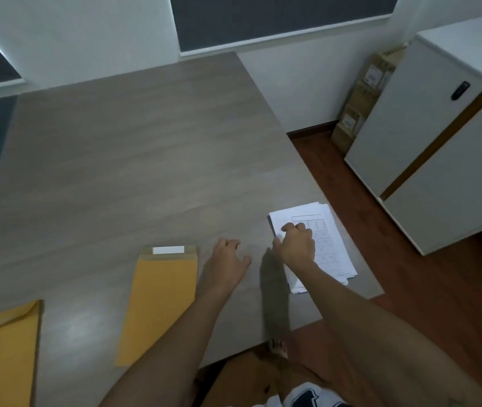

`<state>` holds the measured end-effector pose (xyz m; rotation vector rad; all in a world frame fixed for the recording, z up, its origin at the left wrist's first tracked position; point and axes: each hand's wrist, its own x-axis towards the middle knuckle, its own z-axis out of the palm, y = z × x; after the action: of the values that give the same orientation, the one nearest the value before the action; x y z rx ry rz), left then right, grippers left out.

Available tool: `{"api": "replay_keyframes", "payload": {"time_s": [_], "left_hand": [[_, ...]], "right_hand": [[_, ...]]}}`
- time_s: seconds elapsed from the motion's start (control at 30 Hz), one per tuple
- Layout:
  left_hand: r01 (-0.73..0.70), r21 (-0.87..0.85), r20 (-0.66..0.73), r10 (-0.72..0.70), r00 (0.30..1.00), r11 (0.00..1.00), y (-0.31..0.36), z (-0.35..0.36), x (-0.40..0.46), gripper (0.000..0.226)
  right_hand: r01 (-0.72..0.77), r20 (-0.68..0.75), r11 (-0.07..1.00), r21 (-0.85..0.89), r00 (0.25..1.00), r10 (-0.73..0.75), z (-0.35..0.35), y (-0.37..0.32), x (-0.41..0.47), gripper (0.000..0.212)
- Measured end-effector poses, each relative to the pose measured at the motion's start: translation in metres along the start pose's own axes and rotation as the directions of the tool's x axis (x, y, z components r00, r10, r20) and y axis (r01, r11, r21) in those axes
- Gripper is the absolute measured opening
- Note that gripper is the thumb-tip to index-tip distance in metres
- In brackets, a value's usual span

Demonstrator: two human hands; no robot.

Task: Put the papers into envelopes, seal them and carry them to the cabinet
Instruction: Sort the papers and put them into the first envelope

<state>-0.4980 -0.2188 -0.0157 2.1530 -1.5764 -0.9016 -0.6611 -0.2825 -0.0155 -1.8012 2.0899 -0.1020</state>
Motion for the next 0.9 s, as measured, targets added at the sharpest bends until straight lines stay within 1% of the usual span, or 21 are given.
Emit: {"api": "replay_keyframes", "payload": {"time_s": [0.07,0.1,0.17,0.23,0.33,0.4,0.43,0.5,0.57,0.67,0.77,0.83,0.87,0.9], "left_hand": [[0.06,-0.064,0.025,-0.058,0.998,0.996,0.025,0.024,0.002,0.07],[0.083,-0.086,0.031,-0.081,0.996,0.993,0.035,0.036,0.002,0.072],[0.132,-0.094,0.052,-0.127,0.991,0.987,0.056,0.055,0.002,0.066],[0.169,-0.074,0.052,-0.165,0.985,0.983,0.069,0.068,0.004,0.055],[0.18,-0.05,0.026,-0.179,0.984,0.982,0.083,0.081,0.006,0.037],[0.196,-0.086,0.016,-0.196,0.981,0.977,0.088,0.088,0.01,0.032],[0.212,-0.095,0.007,-0.212,0.977,0.973,0.088,0.091,0.011,0.034],[0.234,-0.097,-0.009,-0.236,0.972,0.967,0.09,0.096,0.016,0.043],[0.257,-0.135,-0.023,-0.262,0.965,0.957,0.091,0.1,0.021,0.05],[0.315,-0.23,-0.026,-0.33,0.944,0.921,0.091,0.103,0.028,0.044],[0.348,-0.288,0.027,-0.356,0.934,0.892,0.094,0.104,0.034,0.038],[0.344,-0.274,0.059,-0.341,0.938,0.898,0.1,0.105,0.034,0.039],[0.321,-0.242,0.056,-0.317,0.947,0.916,0.103,0.105,0.033,0.041],[0.282,-0.173,0.033,-0.28,0.959,0.944,0.103,0.106,0.032,0.042]], "right_hand": [[-0.046,-0.017,0.999,-0.025,0.999,0.046,-0.009,0.028,0.006,0.048],[-0.077,-0.027,0.997,-0.031,0.997,0.077,-0.013,0.041,0.008,0.05],[-0.137,-0.053,0.99,-0.037,0.989,0.135,-0.019,0.066,0.012,0.056],[-0.193,-0.068,0.98,-0.041,0.979,0.19,-0.024,0.086,0.013,0.063],[-0.264,-0.05,0.962,-0.064,0.964,0.261,-0.026,0.106,0.015,0.077],[-0.266,-0.017,0.961,-0.078,0.964,0.265,-0.026,0.113,0.017,0.084],[-0.259,0.001,0.963,-0.077,0.966,0.259,-0.026,0.114,0.018,0.086],[-0.249,0.026,0.967,-0.062,0.968,0.251,-0.025,0.117,0.019,0.087],[-0.241,0.029,0.969,-0.049,0.97,0.243,-0.026,0.117,0.02,0.086],[-0.241,0.031,0.969,-0.048,0.97,0.243,-0.027,0.117,0.022,0.085],[-0.231,0.038,0.971,-0.062,0.972,0.234,-0.028,0.118,0.022,0.084],[-0.228,0.041,0.972,-0.062,0.972,0.231,-0.028,0.119,0.023,0.083],[-0.229,0.04,0.972,-0.062,0.972,0.231,-0.028,0.119,0.023,0.083],[-0.228,0.039,0.972,-0.063,0.972,0.231,-0.028,0.119,0.023,0.083]]}}
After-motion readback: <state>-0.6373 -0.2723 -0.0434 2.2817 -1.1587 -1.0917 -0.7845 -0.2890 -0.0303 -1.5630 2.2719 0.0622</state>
